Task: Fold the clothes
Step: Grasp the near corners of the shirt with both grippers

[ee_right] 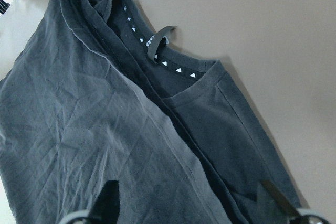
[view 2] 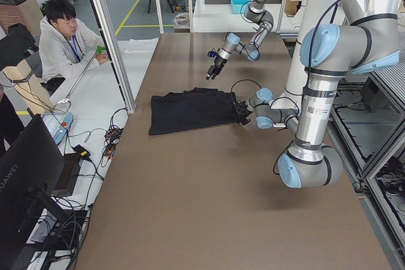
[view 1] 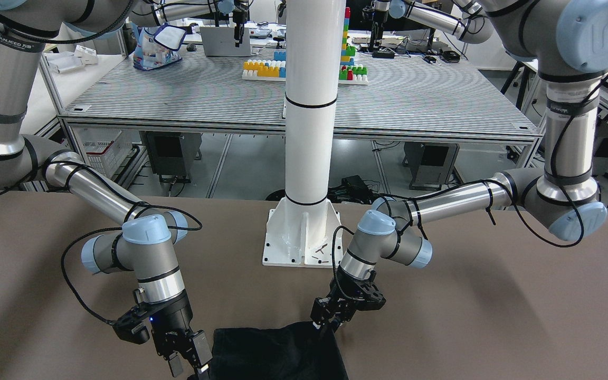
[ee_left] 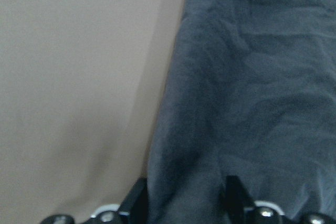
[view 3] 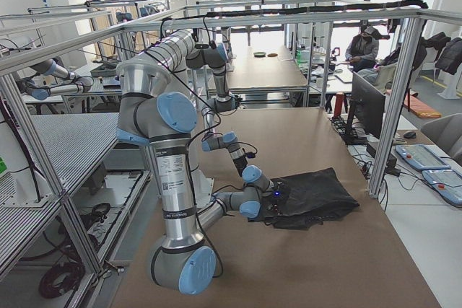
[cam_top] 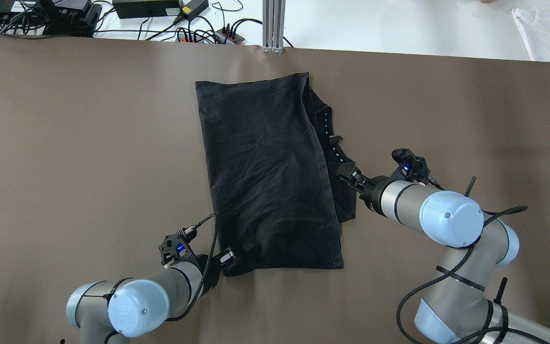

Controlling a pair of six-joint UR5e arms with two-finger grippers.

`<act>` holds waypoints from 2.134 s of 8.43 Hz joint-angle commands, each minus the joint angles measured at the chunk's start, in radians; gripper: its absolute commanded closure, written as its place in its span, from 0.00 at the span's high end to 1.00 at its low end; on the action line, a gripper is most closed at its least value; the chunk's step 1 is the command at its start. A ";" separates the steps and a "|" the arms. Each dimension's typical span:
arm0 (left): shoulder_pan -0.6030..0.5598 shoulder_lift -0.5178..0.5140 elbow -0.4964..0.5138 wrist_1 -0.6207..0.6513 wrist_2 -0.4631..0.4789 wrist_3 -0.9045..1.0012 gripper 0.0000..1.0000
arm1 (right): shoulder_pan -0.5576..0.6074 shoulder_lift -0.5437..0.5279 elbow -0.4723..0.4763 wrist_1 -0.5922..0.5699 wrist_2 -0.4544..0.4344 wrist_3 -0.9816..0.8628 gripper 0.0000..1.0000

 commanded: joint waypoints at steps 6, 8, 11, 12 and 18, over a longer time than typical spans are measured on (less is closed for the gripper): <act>0.010 0.095 -0.137 -0.003 -0.013 0.063 0.00 | -0.067 -0.002 0.009 0.000 -0.060 0.018 0.93; 0.013 0.179 -0.227 -0.003 -0.025 0.085 0.00 | -0.139 -0.003 0.021 -0.001 -0.115 0.021 0.93; 0.030 0.190 -0.226 -0.003 -0.024 0.086 0.00 | -0.251 -0.076 0.119 -0.034 -0.192 0.059 0.92; 0.033 0.188 -0.223 -0.003 -0.022 0.086 0.00 | -0.288 -0.078 0.124 -0.102 -0.210 0.134 0.92; 0.036 0.188 -0.220 -0.002 -0.019 0.090 0.00 | -0.267 0.035 -0.044 -0.169 -0.296 0.135 0.91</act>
